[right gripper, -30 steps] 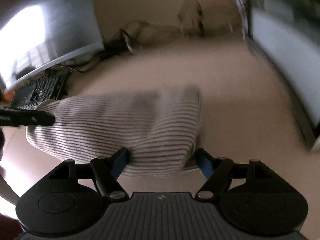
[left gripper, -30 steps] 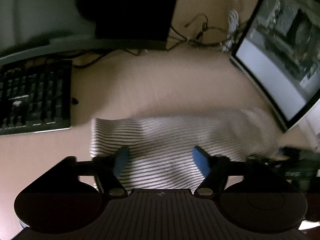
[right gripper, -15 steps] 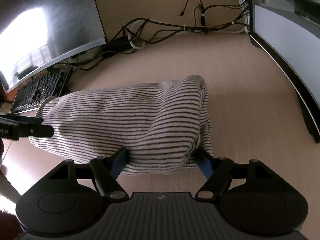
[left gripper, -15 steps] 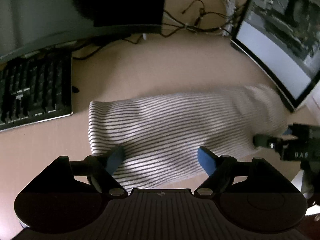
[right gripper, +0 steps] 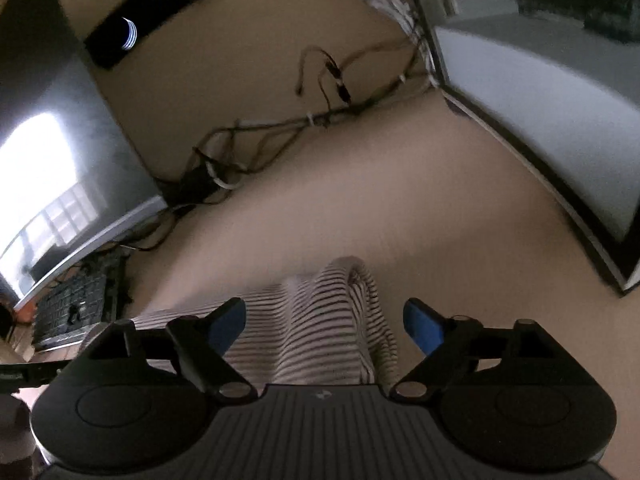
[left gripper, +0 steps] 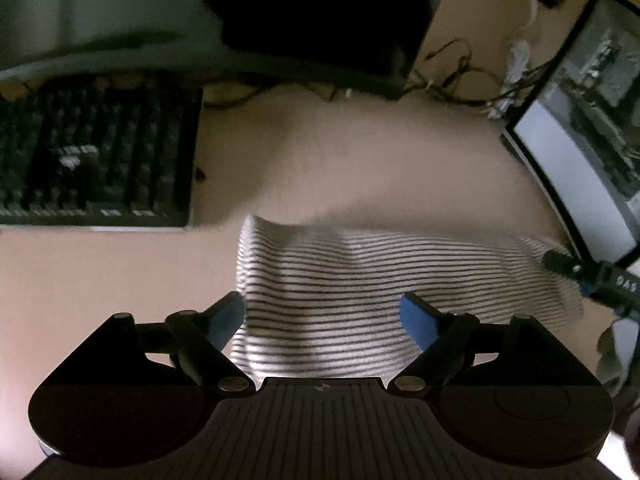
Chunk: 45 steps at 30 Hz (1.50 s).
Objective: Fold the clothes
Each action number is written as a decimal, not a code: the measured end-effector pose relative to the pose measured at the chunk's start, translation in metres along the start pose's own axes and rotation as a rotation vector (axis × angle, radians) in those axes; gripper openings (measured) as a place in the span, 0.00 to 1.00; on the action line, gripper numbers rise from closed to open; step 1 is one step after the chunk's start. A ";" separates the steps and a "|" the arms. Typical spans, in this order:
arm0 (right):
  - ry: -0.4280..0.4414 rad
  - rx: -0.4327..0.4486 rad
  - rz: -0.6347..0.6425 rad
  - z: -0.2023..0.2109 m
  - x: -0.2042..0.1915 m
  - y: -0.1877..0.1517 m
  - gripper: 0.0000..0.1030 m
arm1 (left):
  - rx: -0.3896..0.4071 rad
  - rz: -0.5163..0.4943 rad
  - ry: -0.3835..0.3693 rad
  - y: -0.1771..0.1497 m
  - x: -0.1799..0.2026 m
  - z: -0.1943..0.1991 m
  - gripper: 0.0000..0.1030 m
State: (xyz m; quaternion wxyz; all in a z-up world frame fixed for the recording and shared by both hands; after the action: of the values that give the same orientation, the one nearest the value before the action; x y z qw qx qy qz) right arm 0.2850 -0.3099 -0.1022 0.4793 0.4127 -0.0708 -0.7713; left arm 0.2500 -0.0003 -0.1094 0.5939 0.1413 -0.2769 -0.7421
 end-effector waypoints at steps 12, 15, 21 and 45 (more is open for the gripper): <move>-0.002 -0.067 -0.019 0.015 0.013 -0.029 0.62 | -0.022 -0.078 -0.061 -0.038 0.037 0.015 0.83; -0.032 -0.033 -0.030 0.023 0.017 -0.037 0.69 | -0.011 -0.104 -0.020 -0.038 0.032 0.025 0.83; -0.132 0.227 0.240 0.072 -0.031 -0.047 0.67 | 0.200 -0.270 -0.007 -0.017 0.047 0.094 0.86; 0.034 0.166 0.221 0.058 -0.036 -0.079 0.97 | 0.181 -0.117 0.202 -0.057 0.047 0.078 0.92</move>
State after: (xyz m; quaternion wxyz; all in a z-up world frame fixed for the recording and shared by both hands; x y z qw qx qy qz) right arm 0.1973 -0.2562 -0.0836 0.5267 0.4536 -0.1715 -0.6981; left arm 0.1504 -0.0189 -0.0740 0.5594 0.2842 -0.2727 -0.7293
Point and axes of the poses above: each gripper's, at about its wrist camera, not at the fingertips, and z roughly against the way its jaws point, x to its right, y to its top, the point moved 6 cm from there along -z, roughly the way its jaws point, and after that the axes turned 15 degrees about -z, right-handed, at the moved point
